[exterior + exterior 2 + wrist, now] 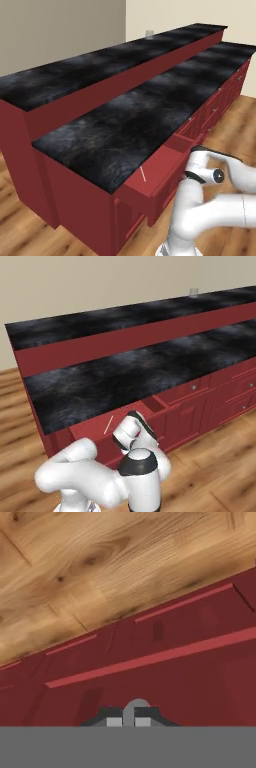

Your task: Take a straw from the drawer in front and place it inside the glass cup on the dining counter.

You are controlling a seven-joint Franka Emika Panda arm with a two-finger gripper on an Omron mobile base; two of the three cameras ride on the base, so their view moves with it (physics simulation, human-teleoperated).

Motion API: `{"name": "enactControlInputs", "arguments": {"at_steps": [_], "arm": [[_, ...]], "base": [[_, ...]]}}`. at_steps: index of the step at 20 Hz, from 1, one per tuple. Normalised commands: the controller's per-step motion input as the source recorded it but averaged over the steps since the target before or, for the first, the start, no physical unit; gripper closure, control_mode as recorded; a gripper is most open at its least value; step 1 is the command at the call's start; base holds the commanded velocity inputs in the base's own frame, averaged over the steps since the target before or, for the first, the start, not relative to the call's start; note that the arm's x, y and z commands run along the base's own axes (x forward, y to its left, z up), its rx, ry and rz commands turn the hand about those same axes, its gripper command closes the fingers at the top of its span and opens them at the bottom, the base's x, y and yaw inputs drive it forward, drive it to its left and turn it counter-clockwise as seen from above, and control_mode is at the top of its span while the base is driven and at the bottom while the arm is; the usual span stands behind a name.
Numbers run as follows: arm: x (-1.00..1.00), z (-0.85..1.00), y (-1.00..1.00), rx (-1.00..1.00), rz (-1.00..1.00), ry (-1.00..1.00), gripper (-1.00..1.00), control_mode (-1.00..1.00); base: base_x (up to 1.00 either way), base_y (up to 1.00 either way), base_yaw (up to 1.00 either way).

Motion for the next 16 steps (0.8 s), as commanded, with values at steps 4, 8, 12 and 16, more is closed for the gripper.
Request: {"name": "enactControlInputs", "arguments": {"at_steps": [4, 8, 12, 16], "arm": [[-0.63, 0.86, -0.27, -0.10, -0.27, 0.02, -1.00, -1.00], [-0.59, 1.00, -0.17, -0.02, -0.21, -0.07, -1.00, -1.00], [-0.33, 1.00, 0.00, -0.03, -0.13, -0.10, -1.00, -1.00], [-0.27, 1.00, 0.00, -0.06, -0.03, -0.04, -1.00, -1.00]], "base": [[0.00, 0.00, 0.00], [0.00, 0.00, 0.00], [0.00, 0.00, 0.00], [0.00, 0.00, 0.00]]}}
